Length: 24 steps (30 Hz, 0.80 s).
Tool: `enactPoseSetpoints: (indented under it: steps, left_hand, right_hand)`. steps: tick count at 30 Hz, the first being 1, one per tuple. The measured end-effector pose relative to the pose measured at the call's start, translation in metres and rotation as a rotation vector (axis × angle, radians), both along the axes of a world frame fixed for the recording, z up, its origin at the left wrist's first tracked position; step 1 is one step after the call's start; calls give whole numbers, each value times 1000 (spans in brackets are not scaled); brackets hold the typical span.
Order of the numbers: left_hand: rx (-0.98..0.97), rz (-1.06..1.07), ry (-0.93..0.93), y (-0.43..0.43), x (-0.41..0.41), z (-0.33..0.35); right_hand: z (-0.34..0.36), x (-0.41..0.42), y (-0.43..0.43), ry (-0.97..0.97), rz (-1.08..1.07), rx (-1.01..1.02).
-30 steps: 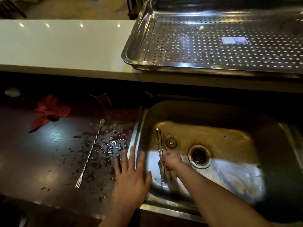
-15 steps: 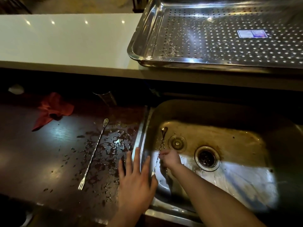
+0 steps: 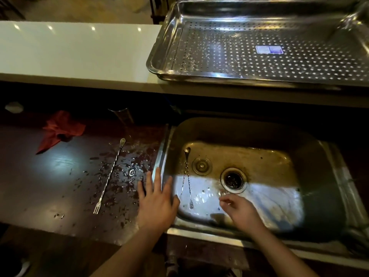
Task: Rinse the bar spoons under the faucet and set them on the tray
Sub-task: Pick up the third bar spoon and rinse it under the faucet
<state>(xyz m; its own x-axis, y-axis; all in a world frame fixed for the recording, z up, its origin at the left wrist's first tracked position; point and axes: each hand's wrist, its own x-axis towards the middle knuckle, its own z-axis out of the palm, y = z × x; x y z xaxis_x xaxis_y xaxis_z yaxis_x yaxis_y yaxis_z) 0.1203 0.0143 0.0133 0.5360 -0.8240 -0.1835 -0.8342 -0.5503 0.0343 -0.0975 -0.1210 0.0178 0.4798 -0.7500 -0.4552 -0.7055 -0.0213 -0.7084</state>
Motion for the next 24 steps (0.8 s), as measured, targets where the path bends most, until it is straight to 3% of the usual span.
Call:
enactPoseSetpoints:
  steps: [5, 8, 18, 24]
  left_hand:
    - [-41, 6, 6, 2, 1, -3]
    - [-51, -4, 17, 3, 1, -3]
    - [-311, 63, 258, 17, 20, 15]
    - [-367, 71, 238, 35, 45, 27]
  right_hand:
    - [1, -44, 9, 241, 80, -313]
    - [-6, -52, 16, 353, 107, -402]
    - [-12, -52, 18, 446, 142, -461]
    - [-16, -50, 17, 427, 127, -471]
